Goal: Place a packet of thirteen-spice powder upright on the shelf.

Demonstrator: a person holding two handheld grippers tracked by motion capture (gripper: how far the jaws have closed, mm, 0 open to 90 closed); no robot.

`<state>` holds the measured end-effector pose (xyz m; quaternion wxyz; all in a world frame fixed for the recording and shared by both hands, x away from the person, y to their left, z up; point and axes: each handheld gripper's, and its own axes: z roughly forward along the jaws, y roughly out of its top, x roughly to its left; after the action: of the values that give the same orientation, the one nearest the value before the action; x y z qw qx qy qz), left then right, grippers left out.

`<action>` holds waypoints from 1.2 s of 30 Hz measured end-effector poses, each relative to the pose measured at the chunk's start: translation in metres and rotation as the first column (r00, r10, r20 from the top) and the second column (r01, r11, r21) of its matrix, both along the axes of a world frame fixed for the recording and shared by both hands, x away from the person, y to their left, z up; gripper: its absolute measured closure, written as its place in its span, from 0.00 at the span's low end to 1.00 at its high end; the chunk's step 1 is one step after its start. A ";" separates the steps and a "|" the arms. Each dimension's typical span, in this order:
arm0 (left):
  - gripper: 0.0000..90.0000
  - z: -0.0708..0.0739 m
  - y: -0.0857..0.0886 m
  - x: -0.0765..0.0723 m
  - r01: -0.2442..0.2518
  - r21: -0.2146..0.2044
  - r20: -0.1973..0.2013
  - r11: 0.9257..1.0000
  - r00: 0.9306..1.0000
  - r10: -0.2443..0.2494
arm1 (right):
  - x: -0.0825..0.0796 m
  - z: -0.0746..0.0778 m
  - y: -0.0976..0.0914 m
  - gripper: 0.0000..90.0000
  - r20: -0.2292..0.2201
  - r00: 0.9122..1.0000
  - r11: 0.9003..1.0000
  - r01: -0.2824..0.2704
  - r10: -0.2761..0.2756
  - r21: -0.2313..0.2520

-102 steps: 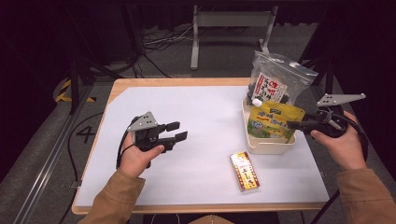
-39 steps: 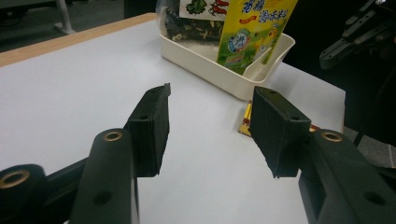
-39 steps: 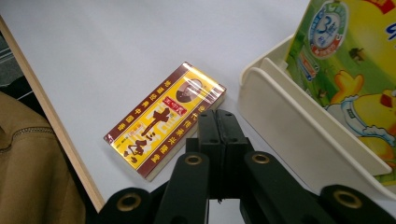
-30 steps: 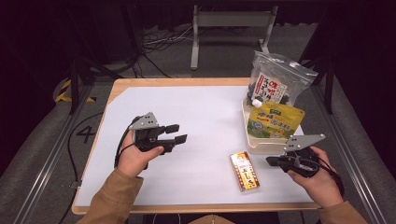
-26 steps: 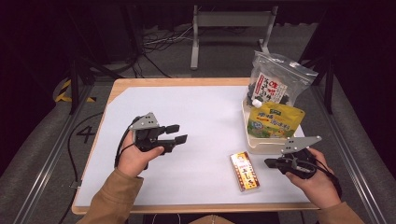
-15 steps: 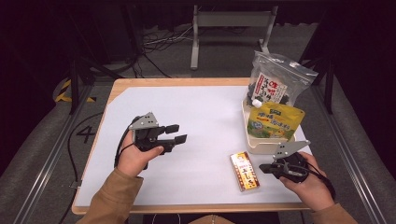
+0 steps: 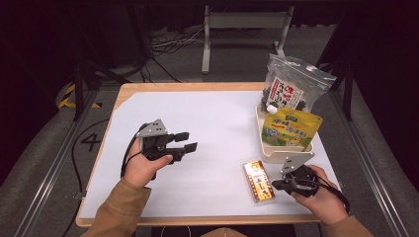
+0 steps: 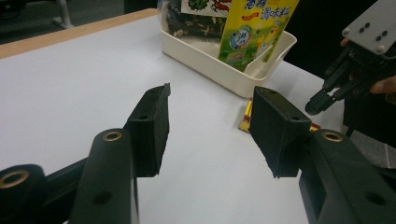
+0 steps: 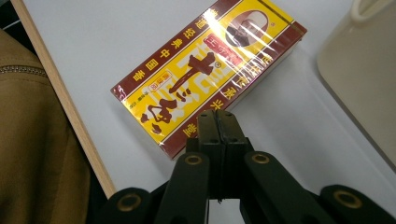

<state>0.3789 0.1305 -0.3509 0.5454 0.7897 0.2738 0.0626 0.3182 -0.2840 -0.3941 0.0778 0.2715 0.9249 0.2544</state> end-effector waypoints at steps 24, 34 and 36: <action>0.54 -0.001 -0.001 0.001 0.004 0.003 -0.006 1.000 1.000 -0.004 | 0.005 -0.014 0.002 1.00 -0.053 0.998 0.998 0.022 -0.025 -0.051; 0.54 -0.001 -0.001 0.001 0.010 0.009 0.003 1.000 1.000 -0.010 | 0.005 -0.018 0.018 1.00 -0.071 0.997 0.999 -0.024 0.021 -0.043; 0.54 -0.001 -0.001 0.001 0.009 0.006 -0.001 1.000 1.000 -0.009 | 0.005 -0.019 0.024 1.00 -0.074 0.997 0.998 -0.039 0.036 -0.041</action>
<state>0.3796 0.1300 -0.3518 0.5431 0.7926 0.2704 0.0603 0.3236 -0.2601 -0.4126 0.0449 0.2616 0.9373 0.2259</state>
